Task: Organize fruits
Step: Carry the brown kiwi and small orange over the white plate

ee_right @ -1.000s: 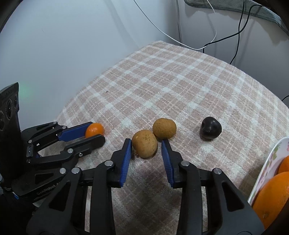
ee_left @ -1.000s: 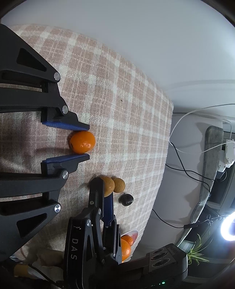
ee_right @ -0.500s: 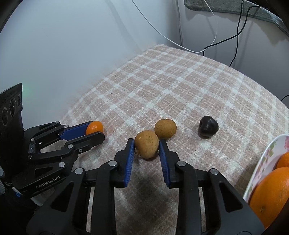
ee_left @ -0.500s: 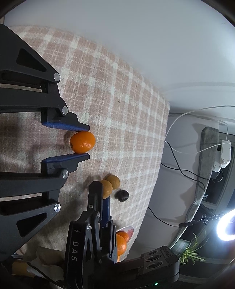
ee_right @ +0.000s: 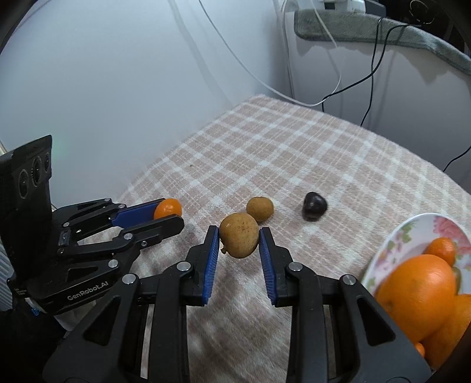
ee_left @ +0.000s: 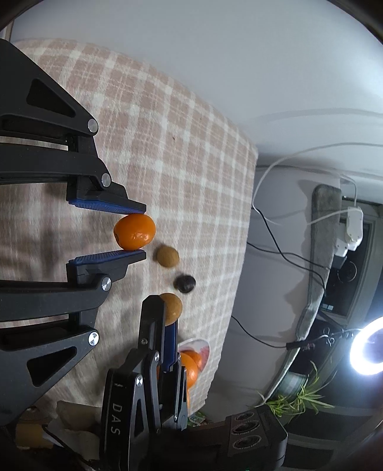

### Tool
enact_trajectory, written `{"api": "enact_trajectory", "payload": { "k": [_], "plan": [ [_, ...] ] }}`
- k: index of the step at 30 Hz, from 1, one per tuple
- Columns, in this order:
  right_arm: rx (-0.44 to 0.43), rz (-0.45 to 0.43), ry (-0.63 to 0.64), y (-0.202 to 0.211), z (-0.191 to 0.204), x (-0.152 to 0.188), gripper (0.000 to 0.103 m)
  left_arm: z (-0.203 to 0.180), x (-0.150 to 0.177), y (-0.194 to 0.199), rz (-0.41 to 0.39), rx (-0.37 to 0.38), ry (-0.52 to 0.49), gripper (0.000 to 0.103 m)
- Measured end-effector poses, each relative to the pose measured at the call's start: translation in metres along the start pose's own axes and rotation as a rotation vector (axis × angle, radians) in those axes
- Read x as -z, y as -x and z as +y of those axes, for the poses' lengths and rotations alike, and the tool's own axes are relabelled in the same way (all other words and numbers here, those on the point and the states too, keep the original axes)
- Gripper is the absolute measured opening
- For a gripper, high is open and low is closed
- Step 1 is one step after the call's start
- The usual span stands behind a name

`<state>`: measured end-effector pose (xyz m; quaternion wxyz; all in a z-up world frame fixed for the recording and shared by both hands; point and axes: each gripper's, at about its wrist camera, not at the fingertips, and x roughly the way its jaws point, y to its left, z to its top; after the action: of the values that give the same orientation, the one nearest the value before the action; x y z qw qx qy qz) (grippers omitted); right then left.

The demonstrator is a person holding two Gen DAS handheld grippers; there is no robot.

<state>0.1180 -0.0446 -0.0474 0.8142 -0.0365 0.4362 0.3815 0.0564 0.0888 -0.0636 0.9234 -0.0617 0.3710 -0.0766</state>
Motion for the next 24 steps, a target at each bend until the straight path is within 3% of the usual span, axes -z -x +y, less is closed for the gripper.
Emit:
{"api": "enact_trajectory", "payload": {
  "k": [8,24],
  "plan": [
    [0.027,-0.059,-0.026,0.042,-0.026,0.010,0.029,-0.031,-0.009,-0.005,-0.006,0.045,-0.040,0.022],
    [0.135,-0.153,-0.146,0.116,-0.112,0.031,0.029,-0.093,-0.042,-0.031,-0.018,0.145,-0.119,0.022]
  ]
}}
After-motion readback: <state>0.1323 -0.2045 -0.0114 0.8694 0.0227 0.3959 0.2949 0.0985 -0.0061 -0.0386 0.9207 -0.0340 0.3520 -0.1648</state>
